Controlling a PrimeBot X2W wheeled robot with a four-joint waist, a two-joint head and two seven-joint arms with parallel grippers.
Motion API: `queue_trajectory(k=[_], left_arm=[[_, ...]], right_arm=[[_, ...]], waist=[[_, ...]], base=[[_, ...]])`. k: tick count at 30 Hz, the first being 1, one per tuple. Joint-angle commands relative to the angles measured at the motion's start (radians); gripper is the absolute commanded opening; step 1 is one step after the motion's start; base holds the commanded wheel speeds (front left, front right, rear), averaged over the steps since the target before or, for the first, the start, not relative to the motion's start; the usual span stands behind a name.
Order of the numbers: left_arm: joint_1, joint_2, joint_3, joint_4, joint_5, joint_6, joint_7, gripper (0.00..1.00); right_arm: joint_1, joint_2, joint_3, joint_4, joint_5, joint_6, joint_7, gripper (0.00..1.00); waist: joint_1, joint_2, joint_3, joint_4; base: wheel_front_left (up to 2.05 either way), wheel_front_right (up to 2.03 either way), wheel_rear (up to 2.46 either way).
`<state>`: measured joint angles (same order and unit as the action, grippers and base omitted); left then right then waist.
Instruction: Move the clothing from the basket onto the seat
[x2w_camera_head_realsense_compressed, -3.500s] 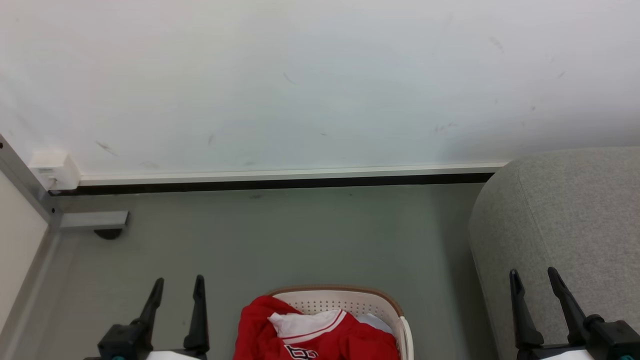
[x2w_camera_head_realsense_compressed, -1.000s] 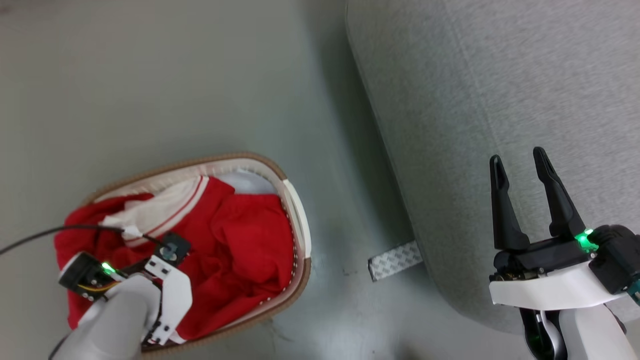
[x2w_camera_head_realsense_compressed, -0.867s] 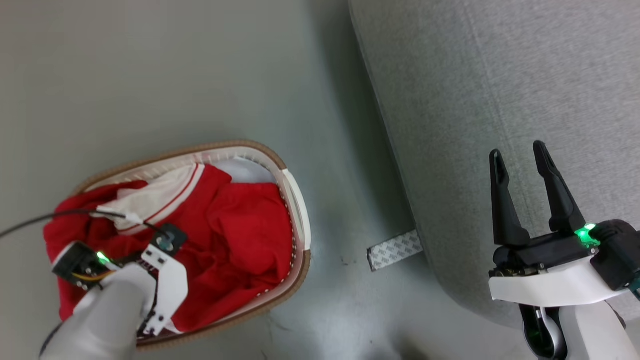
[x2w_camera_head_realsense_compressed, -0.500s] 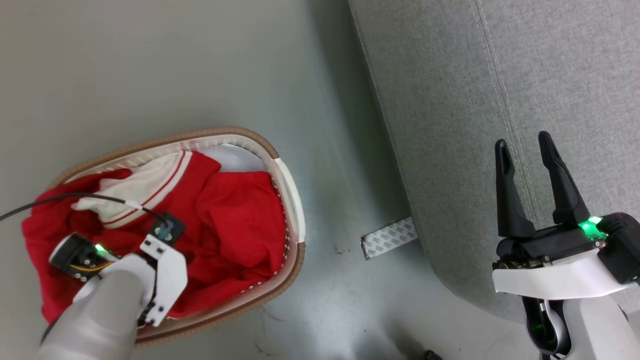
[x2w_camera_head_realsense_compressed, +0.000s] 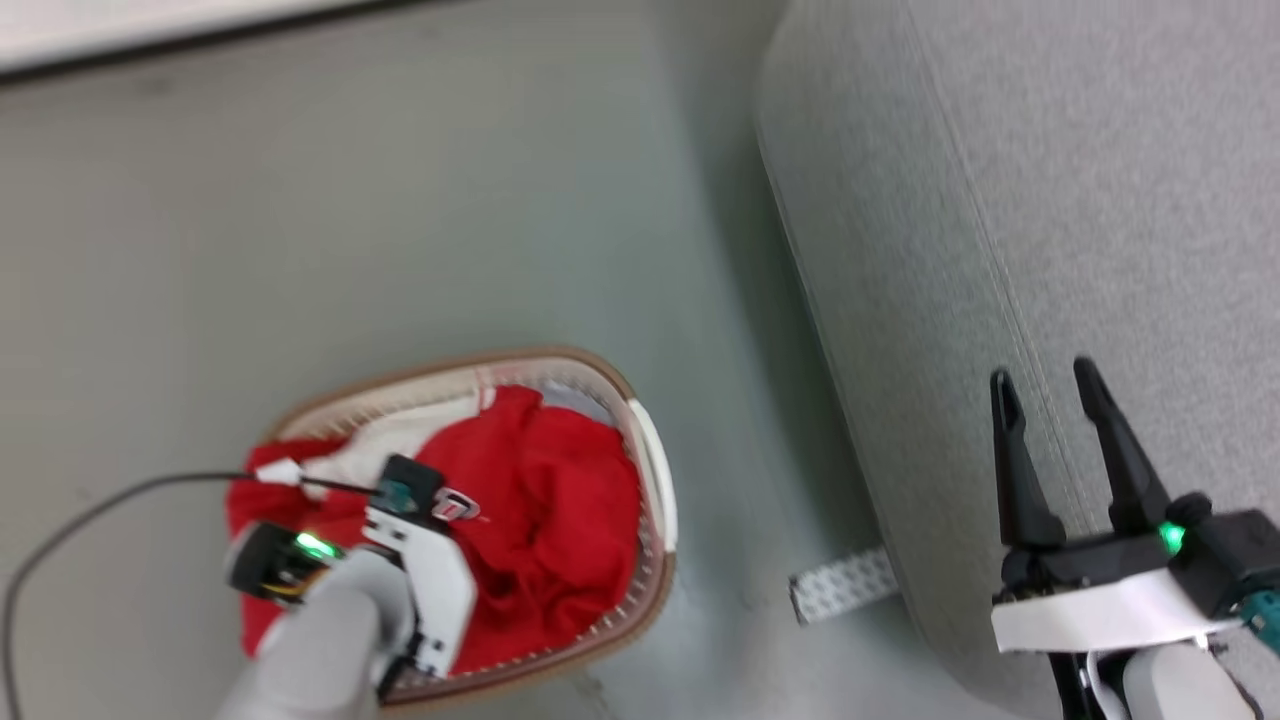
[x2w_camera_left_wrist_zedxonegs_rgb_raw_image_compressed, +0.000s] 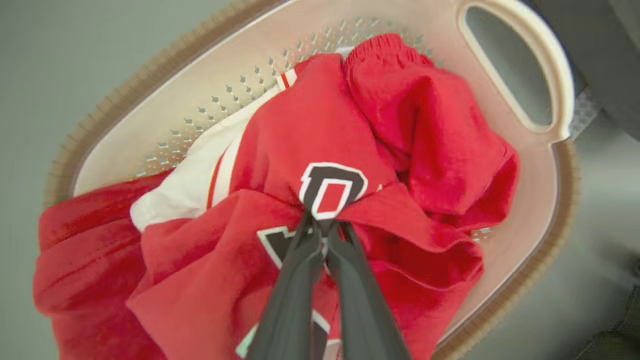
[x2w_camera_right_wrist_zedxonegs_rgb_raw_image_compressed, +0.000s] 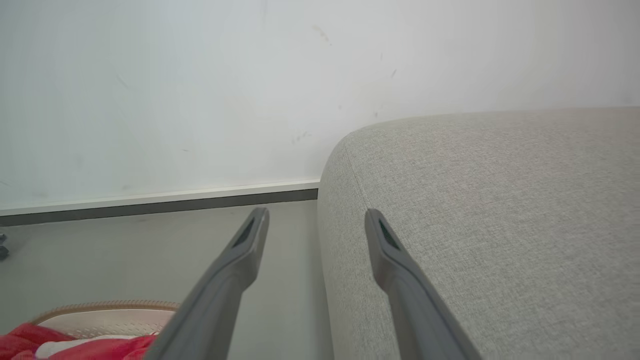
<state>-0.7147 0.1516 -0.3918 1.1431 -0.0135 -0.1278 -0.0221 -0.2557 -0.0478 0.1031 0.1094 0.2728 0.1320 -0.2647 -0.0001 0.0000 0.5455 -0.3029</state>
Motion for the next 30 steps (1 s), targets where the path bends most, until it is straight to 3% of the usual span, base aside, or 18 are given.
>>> queue_trajectory(k=[1, 11, 21, 30], left_arm=[[0.029, -0.018, -0.010, -0.013, -0.027, -0.002, -0.016, 0.00], [0.124, -0.058, -0.125, -0.187, -0.190, -0.002, -0.034, 0.00], [0.238, 0.011, -0.151, -0.521, -0.318, 0.000, 0.064, 0.00], [0.315, 0.056, -0.101, -0.824, -0.378, 0.052, 0.156, 0.00]], right_arm=[[0.028, -0.005, -0.010, 0.014, -0.020, -0.002, 0.001, 1.00], [0.143, -0.005, -0.038, 0.067, -0.075, -0.002, 0.000, 1.00], [0.221, -0.004, -0.026, 0.099, -0.082, -0.002, 0.000, 1.00], [0.255, -0.004, -0.007, 0.112, -0.082, -0.002, 0.000, 1.00]], waist=[[0.0001, 0.0000, -0.127, 0.085], [0.0001, 0.0000, -0.348, 0.206], [0.0001, 0.0000, -0.487, 0.245], [0.0001, 0.0000, -0.548, 0.239]], base=[[0.00, 0.00, 0.00], [0.00, 0.00, 0.00], [0.00, 0.00, 0.00], [0.00, 0.00, 0.00]])
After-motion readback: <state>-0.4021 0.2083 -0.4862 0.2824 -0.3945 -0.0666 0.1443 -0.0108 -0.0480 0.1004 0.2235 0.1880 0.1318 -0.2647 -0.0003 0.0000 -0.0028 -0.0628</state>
